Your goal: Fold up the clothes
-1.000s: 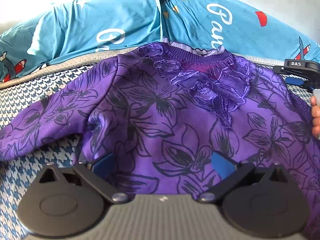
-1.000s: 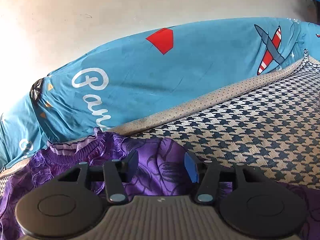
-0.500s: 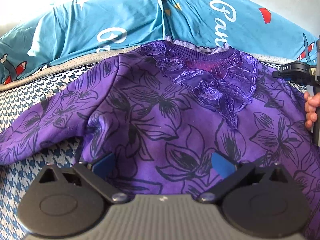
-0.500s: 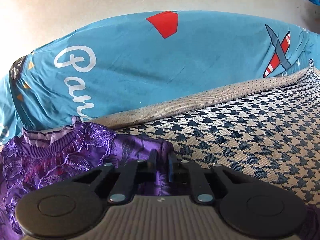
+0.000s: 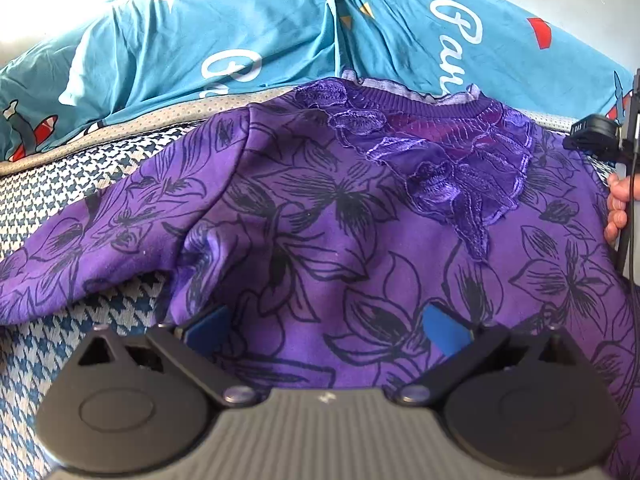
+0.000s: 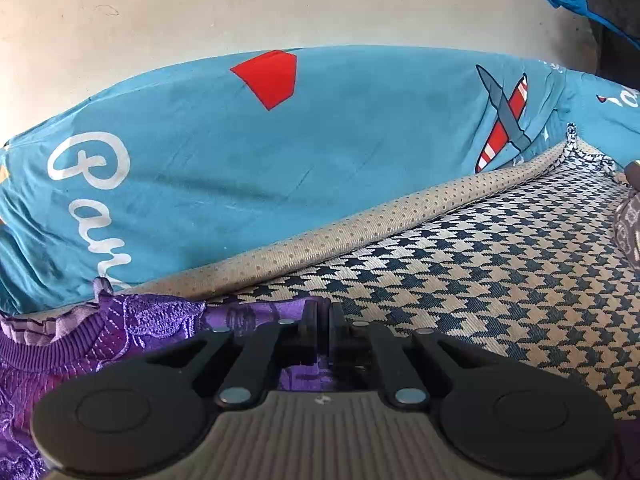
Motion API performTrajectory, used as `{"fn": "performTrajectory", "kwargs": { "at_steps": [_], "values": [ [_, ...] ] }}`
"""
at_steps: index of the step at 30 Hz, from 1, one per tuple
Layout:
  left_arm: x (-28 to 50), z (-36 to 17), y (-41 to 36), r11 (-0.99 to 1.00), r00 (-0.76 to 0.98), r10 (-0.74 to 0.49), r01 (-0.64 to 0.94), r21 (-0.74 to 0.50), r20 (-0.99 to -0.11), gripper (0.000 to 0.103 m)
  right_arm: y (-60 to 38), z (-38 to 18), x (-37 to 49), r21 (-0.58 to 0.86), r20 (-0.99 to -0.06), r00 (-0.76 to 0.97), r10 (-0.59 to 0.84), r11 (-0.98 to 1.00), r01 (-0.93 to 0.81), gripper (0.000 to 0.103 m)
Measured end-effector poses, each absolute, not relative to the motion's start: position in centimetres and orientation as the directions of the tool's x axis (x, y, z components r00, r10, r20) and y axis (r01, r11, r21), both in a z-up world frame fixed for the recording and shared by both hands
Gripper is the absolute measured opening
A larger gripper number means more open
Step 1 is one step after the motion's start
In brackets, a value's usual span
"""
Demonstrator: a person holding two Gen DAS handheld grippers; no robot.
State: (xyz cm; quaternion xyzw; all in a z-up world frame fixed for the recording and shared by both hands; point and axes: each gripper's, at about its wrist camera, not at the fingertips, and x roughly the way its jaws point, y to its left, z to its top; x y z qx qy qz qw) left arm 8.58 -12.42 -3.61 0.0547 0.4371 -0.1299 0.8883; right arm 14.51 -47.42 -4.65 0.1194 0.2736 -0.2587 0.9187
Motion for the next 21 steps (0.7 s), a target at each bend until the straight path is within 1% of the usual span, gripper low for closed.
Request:
{"fn": "performTrajectory", "kwargs": {
  "at_steps": [1, 4, 5, 6, 8, 12, 15, 21],
  "values": [
    [8.7, -3.7, -12.3, 0.962, 0.583, -0.178, 0.272, -0.017, -0.793, 0.103, -47.3, -4.9, 14.7, 0.071, -0.571, 0.711, -0.410, 0.838, 0.540, 0.004],
    [8.9, -3.7, -12.0, 0.967, 0.576, -0.170, 0.254, -0.023, -0.799, 0.103, -47.1, -5.0, 14.9, 0.051, -0.588, 0.703, -0.401, 0.849, 0.526, 0.009],
    [9.0, -3.7, -11.8, 0.968, 0.574, -0.174, 0.250, -0.031, -0.800, 0.103, -47.0, -4.8, 14.8, 0.042, -0.592, 0.698, -0.404, 0.849, 0.527, 0.016],
    [9.0, -3.6, -11.7, 0.969, 0.574, -0.178, 0.245, -0.039, -0.799, 0.103, -47.0, -4.6, 14.6, 0.048, -0.596, 0.691, -0.409, 0.841, 0.539, 0.026],
    [9.1, -3.3, -11.5, 0.972, 0.582, -0.172, 0.231, -0.041, -0.795, 0.103, -47.0, -4.0, 14.1, 0.075, -0.597, 0.689, -0.410, 0.827, 0.557, 0.034],
    [9.2, -2.9, -10.8, 0.980, 0.600, -0.147, 0.197, -0.033, -0.786, 0.103, -46.3, -2.4, 13.3, 0.089, -0.571, 0.711, -0.410, 0.830, 0.551, 0.034],
    [9.3, -2.5, -10.1, 0.985, 0.615, -0.130, 0.168, -0.032, -0.778, 0.103, -45.0, -1.2, 13.1, 0.109, -0.552, 0.747, -0.370, 0.856, 0.505, 0.034],
    [9.9, -1.9, -7.9, 0.993, 0.628, -0.108, 0.105, -0.054, -0.770, 0.103, -41.4, -0.7, 13.8, 0.223, -0.561, 0.811, -0.164, 0.914, 0.340, 0.034]
  ]
}}
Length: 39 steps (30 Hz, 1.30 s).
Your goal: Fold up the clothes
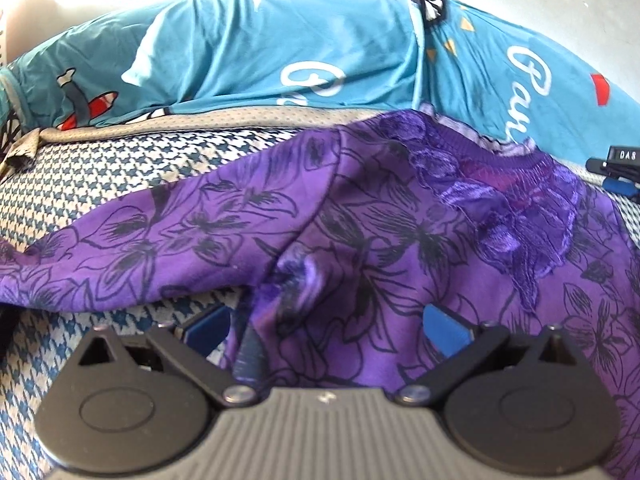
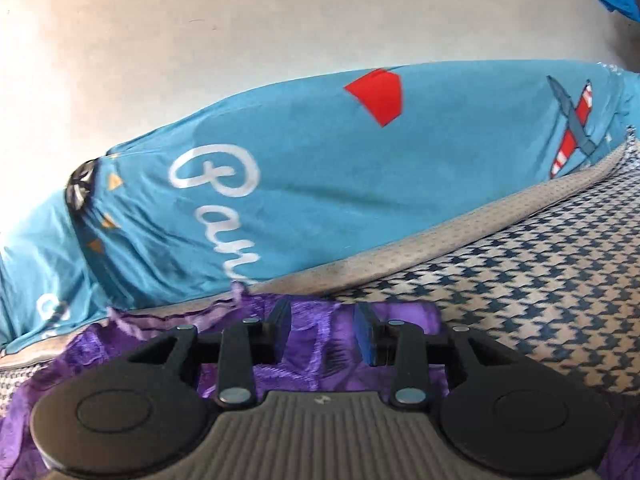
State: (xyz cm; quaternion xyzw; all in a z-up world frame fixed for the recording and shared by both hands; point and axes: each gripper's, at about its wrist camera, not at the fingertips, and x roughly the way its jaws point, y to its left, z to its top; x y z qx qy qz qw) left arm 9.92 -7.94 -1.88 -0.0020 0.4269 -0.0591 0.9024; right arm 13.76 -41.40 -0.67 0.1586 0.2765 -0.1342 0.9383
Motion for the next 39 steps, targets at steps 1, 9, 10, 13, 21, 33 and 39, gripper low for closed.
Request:
{"fn": "performTrajectory", "kwargs": {
  "at_steps": [1, 9, 10, 13, 21, 33, 39],
  "values": [
    [10.0, -1.7, -7.6, 0.994, 0.633, -0.101, 0.092, -0.055, -0.768, 0.103, -40.6, -0.9, 14.0, 0.228, -0.567, 0.812, -0.139, 0.920, 0.317, 0.034],
    [10.3, -1.1, -4.7, 0.999, 0.643, -0.045, 0.013, -0.047, -0.764, 0.103, -34.3, -2.6, 15.3, 0.265, -0.604, 0.795, 0.052, 0.954, 0.139, 0.034],
    [10.4, -1.0, -4.3, 0.999, 0.640, -0.044, 0.007, -0.052, -0.767, 0.103, -33.4, -2.9, 15.4, 0.264, -0.609, 0.790, 0.076, 0.958, 0.111, 0.034],
    [10.4, -0.7, -3.3, 0.998, 0.639, -0.048, -0.007, -0.068, -0.768, 0.103, -30.8, -3.6, 15.2, 0.249, -0.622, 0.773, 0.127, 0.968, 0.042, 0.034],
    [10.1, 0.2, -0.5, 0.995, 0.641, -0.047, -0.035, -0.091, -0.766, 0.103, -26.2, -4.7, 14.3, 0.254, -0.630, 0.759, 0.160, 0.967, 0.007, 0.041],
    [9.6, 0.6, 2.8, 0.991, 0.645, -0.014, -0.094, -0.098, -0.764, 0.103, -23.0, -4.4, 13.1, 0.125, -0.579, 0.811, 0.087, 0.992, -0.017, 0.043],
    [9.8, 0.3, 2.2, 0.992, 0.630, -0.017, -0.084, -0.090, -0.776, 0.103, -23.2, -5.6, 13.6, 0.137, -0.628, 0.772, 0.098, 0.990, -0.015, 0.043]
  ]
}}
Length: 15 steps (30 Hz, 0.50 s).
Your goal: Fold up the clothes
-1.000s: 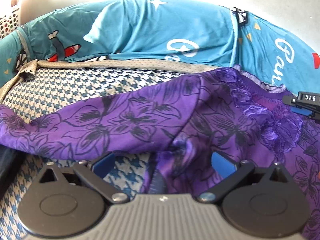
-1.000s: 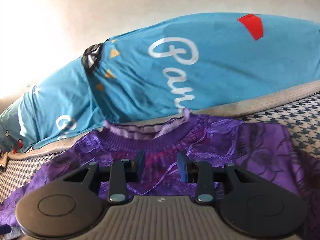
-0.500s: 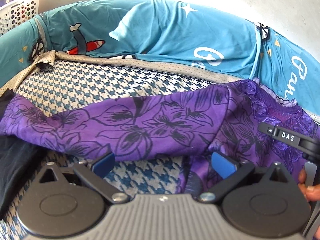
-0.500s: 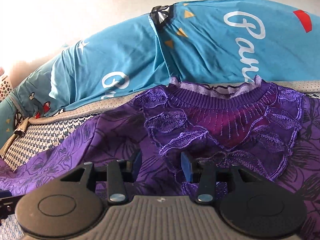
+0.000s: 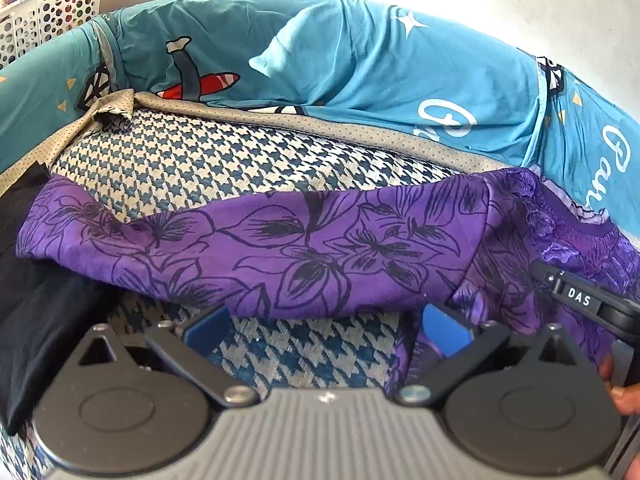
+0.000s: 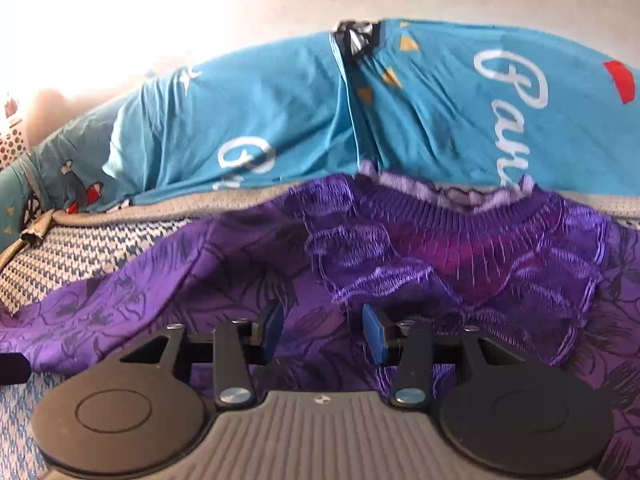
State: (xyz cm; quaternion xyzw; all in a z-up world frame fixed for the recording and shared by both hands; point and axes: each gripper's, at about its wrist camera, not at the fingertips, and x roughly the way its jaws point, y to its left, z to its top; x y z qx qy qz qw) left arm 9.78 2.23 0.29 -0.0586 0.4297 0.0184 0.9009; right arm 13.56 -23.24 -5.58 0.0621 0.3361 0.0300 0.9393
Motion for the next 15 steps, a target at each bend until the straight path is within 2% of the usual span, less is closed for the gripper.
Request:
{"fn": "performTrajectory", "kwargs": {
  "at_steps": [7, 9, 15],
  "values": [
    [9.8, -0.2, 0.7, 0.997, 0.588, -0.014, -0.054, -0.056, -0.809, 0.103, -21.3, -6.2, 13.2, -0.026, -0.638, 0.769, 0.042, 0.997, -0.075, 0.047],
    [9.3, 0.2, 0.6, 0.998, 0.606, -0.011, -0.042, -0.046, -0.795, 0.103, -21.5, -5.9, 13.1, -0.016, -0.646, 0.762, 0.044, 0.997, -0.071, 0.047],
    [5.3, 1.0, 0.2, 1.000, 0.688, 0.019, -0.003, 0.023, -0.725, 0.103, -23.2, -3.6, 11.4, 0.129, -0.649, 0.755, 0.100, 0.991, -0.020, 0.047]
  ]
}}
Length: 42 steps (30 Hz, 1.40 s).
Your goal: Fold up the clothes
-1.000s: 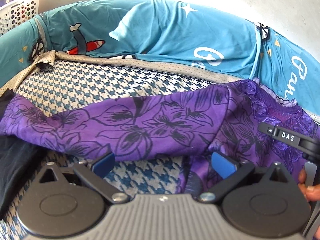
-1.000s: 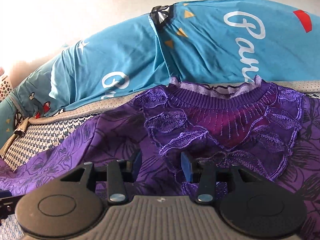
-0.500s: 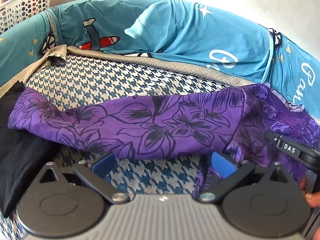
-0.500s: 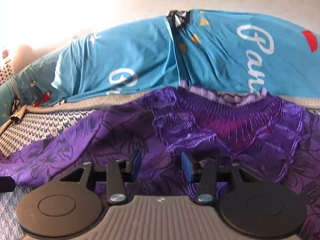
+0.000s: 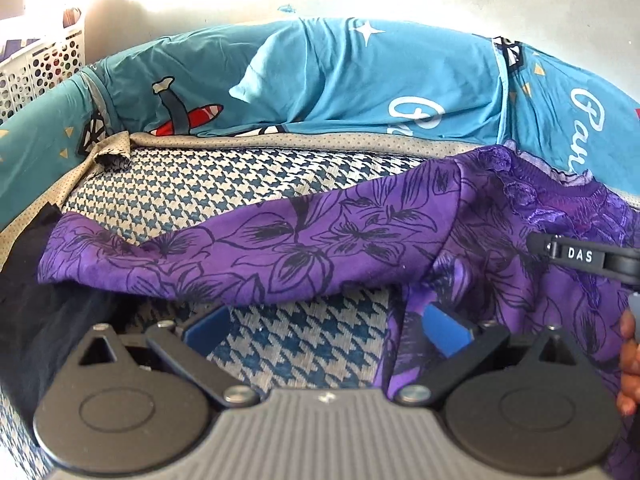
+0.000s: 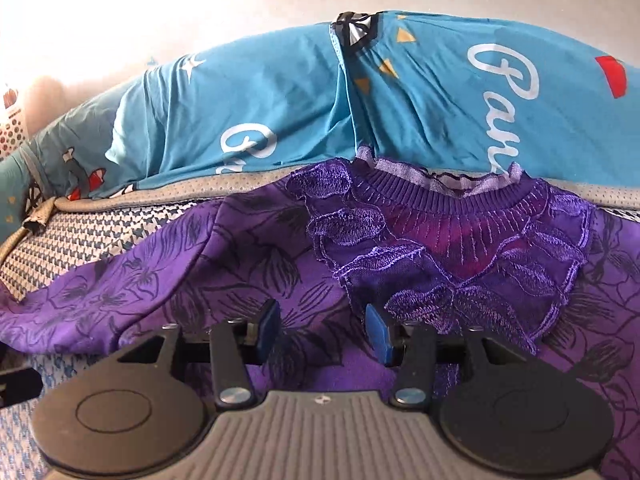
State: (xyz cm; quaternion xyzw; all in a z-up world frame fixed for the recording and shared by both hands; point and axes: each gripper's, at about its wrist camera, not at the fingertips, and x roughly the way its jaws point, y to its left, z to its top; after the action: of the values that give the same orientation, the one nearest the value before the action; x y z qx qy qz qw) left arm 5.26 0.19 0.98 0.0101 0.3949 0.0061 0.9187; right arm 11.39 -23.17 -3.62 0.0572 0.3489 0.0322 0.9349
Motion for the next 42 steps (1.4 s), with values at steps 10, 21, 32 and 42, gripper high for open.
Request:
{"fn": "performTrajectory", "kwargs": {
  "at_steps": [10, 21, 32, 42],
  "values": [
    [-4.8, -0.6, -1.9, 0.999, 0.646, -0.014, -0.013, -0.030, -0.763, 0.103, -27.8, -1.3, 6.2, 0.249, -0.641, 0.765, 0.064, 0.960, 0.129, 0.047],
    [-8.9, 3.1, -4.3, 1.000, 0.671, -0.016, 0.003, -0.018, -0.741, 0.103, -28.6, -1.5, 1.9, 0.303, -0.683, 0.722, 0.110, 0.942, 0.144, 0.047],
    [-11.9, 3.2, -6.2, 1.000, 0.641, -0.022, 0.025, -0.008, -0.767, 0.103, -24.9, -3.5, -1.6, 0.181, -0.752, 0.646, 0.130, 0.983, 0.012, 0.048],
    [-13.9, 5.1, -6.7, 0.999, 0.668, -0.011, 0.044, 0.026, -0.745, 0.103, -25.7, -4.3, -1.9, 0.194, -0.751, 0.648, 0.128, 0.981, 0.031, 0.049]
  ]
}}
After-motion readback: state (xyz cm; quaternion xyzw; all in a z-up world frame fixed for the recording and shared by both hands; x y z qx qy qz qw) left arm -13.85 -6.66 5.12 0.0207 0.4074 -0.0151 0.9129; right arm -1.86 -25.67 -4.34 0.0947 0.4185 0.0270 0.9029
